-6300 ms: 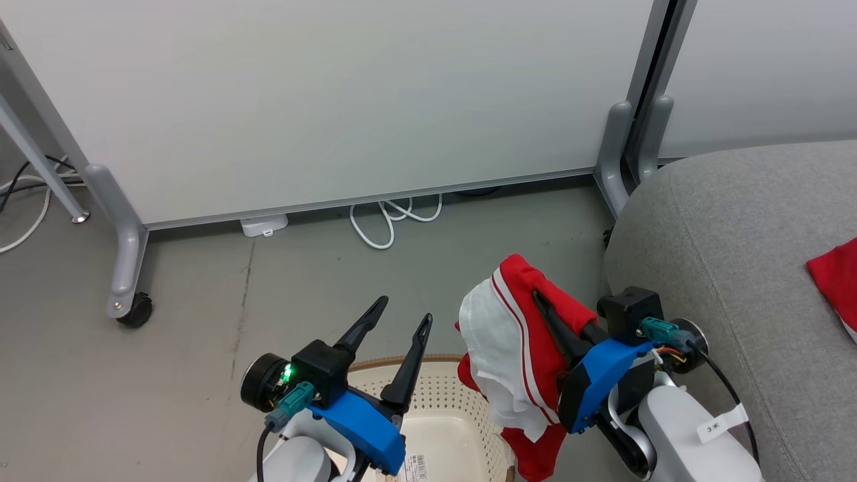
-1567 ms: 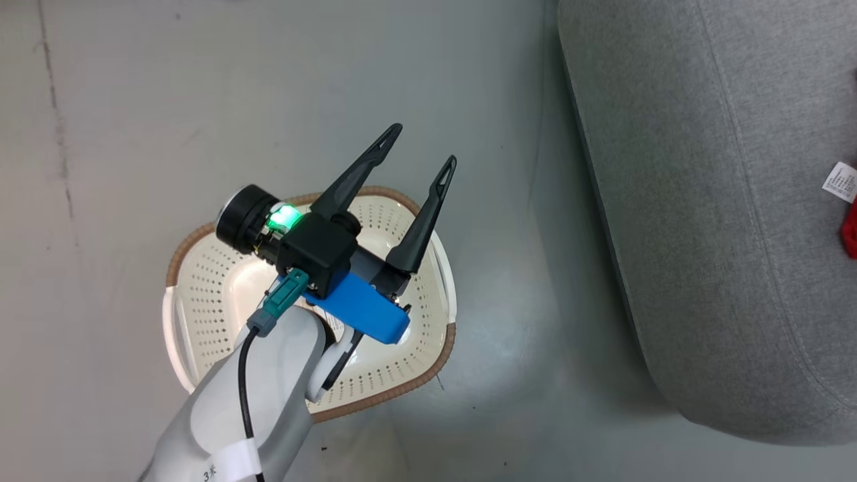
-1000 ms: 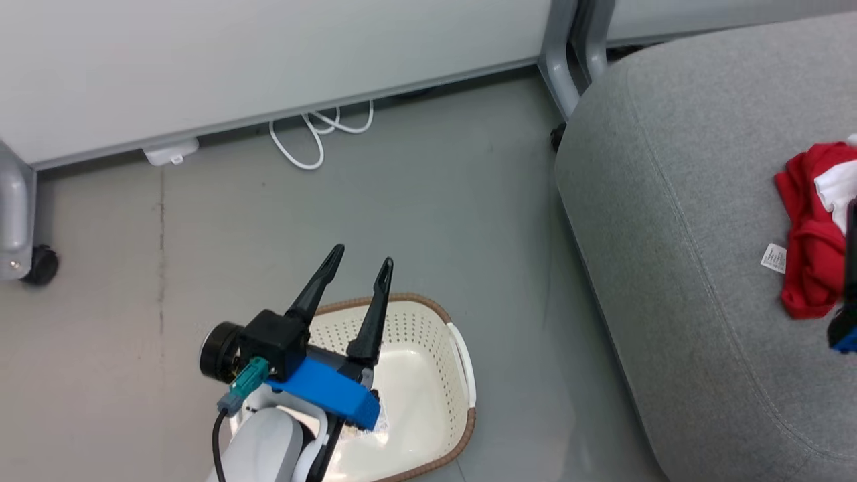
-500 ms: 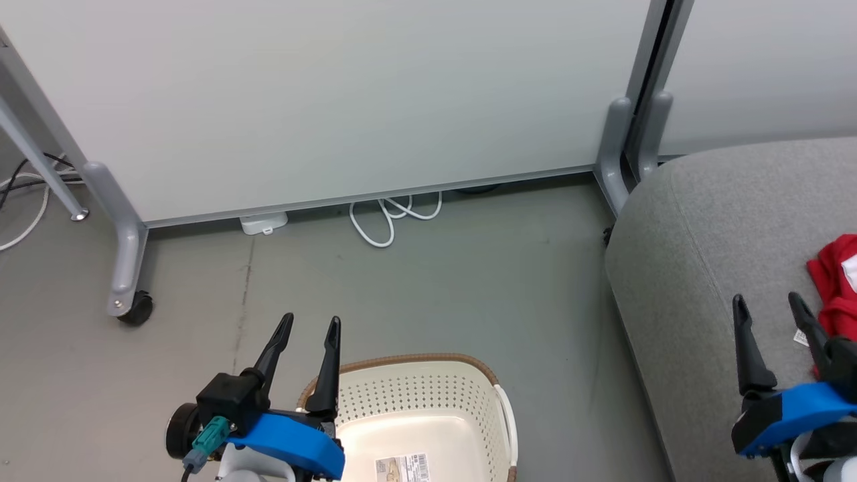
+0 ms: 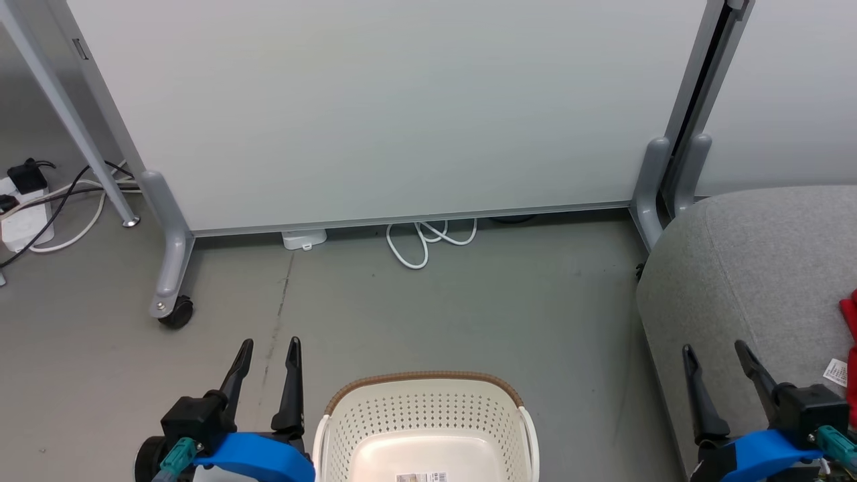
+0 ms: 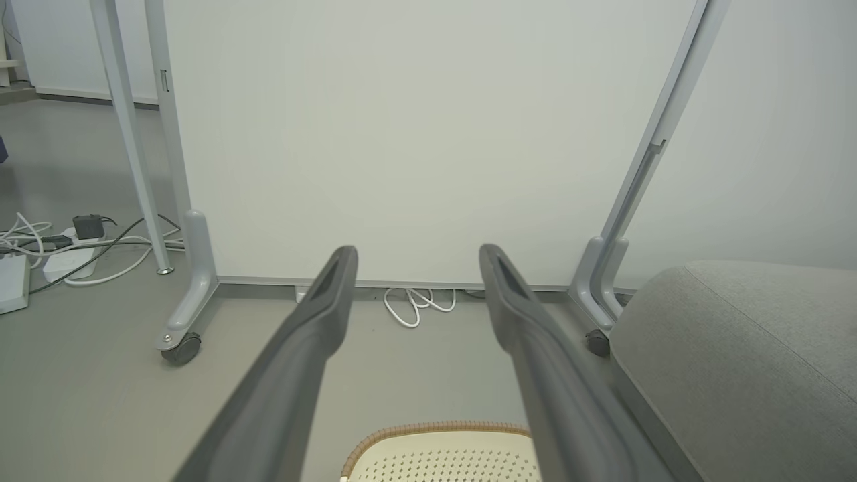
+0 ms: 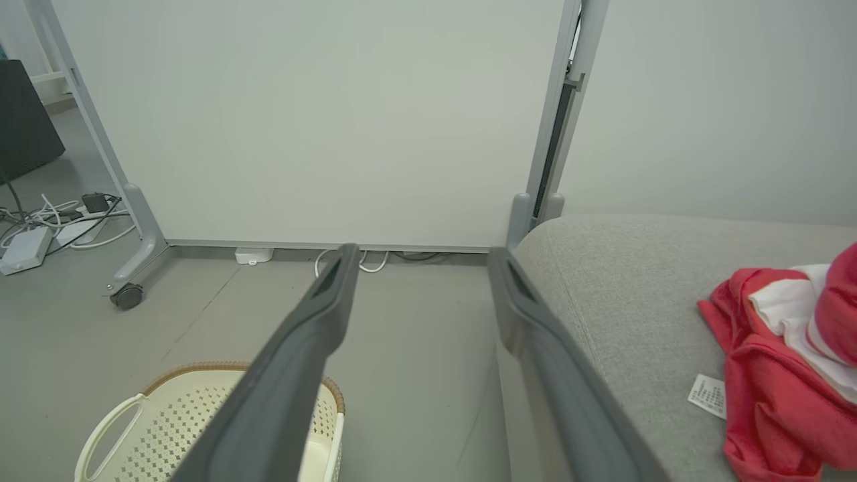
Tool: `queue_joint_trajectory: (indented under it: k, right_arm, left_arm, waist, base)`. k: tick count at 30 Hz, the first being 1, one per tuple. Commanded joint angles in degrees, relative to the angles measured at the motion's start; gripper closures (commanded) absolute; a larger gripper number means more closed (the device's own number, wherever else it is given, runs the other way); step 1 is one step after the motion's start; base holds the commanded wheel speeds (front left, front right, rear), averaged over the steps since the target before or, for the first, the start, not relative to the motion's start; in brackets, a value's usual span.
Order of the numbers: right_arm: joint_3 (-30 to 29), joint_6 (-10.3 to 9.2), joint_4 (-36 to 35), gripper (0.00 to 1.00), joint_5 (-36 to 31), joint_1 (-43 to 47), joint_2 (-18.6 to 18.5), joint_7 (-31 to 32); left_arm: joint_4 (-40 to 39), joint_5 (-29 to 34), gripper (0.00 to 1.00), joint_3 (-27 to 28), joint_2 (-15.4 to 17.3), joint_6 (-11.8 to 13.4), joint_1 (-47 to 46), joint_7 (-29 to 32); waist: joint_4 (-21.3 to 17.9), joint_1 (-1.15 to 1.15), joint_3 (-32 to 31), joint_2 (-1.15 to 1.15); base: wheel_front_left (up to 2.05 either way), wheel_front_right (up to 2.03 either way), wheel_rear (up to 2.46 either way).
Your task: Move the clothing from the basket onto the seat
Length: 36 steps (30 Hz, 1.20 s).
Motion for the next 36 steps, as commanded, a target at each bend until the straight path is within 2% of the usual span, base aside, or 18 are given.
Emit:
queue_joint_trajectory:
  k: [1, 26, 27, 33, 36]
  right_arm:
    - [0.2, 0.01, 0.0, 0.00, -0.1, 0.7, 0.3, -0.2]
    - [2.5, 0.01, 0.9, 0.00, 0.4, 0.4, 0.6, -0.1]
    - [2.5, 0.00, 0.9, 1.00, 0.4, 0.1, 0.5, 0.0]
    - [2.4, 0.00, 4.3, 1.00, 1.1, 0.3, 0.8, 0.2]
    - [2.0, 0.00, 4.8, 1.00, 4.7, -0.3, 0.8, 0.9]
  left_arm:
    - [0.1, 0.4, 0.00, 0.4, 0.0, -0.4, 0.4, -0.3]
    - [1.1, -0.8, 0.00, -1.0, 0.3, -0.5, 0.4, -0.3]
    - [1.1, -0.7, 1.00, -0.7, 0.0, 0.0, 0.3, 0.0]
    - [3.8, -1.3, 1.00, -0.6, -0.4, 0.0, 2.9, 0.5]
    - [3.3, -4.4, 1.00, 0.1, -0.4, 0.0, 2.7, 1.4]
  waist:
    - [0.1, 0.01, -0.1, 0.00]
    - [0.3, 0.01, 0.0, 0.00]
    - [0.3, 0.01, 0.0, 0.00]
    - [0.3, 0.01, 0.0, 0.00]
    - [0.2, 0.01, 0.1, 0.00]
  base:
    - [0.00, 0.00, 0.00]
    - [0.00, 0.00, 0.00]
    - [0.00, 0.00, 0.00]
    - [0.00, 0.00, 0.00]
    - [0.00, 0.00, 0.00]
